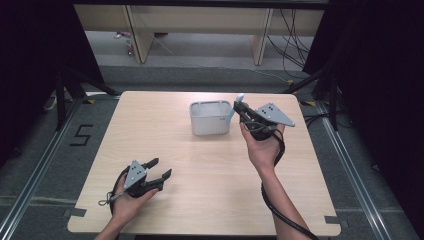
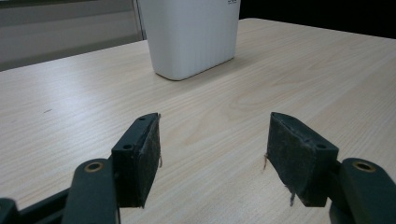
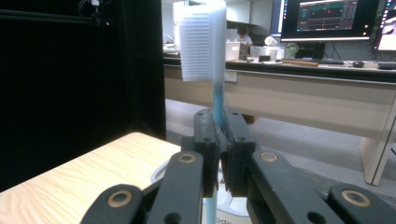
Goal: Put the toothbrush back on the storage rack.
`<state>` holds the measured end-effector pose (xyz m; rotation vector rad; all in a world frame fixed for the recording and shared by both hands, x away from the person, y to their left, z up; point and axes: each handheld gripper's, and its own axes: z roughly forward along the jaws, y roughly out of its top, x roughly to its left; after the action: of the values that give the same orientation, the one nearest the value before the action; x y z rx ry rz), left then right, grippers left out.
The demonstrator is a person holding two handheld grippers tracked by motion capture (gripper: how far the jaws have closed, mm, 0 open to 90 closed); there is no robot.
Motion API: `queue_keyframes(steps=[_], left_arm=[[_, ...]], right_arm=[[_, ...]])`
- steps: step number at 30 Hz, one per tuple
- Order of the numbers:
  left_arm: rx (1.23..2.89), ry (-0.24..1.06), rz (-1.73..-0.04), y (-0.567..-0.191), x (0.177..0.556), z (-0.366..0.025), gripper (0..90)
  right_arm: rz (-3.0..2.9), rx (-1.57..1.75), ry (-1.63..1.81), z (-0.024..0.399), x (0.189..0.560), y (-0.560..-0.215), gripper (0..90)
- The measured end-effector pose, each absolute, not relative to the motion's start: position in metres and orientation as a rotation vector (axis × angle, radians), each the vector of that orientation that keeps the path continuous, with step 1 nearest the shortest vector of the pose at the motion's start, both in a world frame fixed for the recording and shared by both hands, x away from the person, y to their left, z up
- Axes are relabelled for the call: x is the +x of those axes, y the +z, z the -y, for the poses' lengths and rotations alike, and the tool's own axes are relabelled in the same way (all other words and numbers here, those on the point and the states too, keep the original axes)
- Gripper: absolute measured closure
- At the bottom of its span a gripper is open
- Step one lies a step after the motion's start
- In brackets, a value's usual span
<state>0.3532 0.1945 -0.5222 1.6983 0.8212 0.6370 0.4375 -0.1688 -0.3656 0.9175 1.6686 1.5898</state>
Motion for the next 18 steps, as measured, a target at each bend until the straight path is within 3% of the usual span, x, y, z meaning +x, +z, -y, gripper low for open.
queue_keyframes(steps=[18], left_arm=[[1.695, 0.638, -0.821, -0.522, 0.353, -0.195, 34.3]], right_arm=[[-1.627, 0.951, 1.595, 0.166, 0.451, -0.358, 86.1]])
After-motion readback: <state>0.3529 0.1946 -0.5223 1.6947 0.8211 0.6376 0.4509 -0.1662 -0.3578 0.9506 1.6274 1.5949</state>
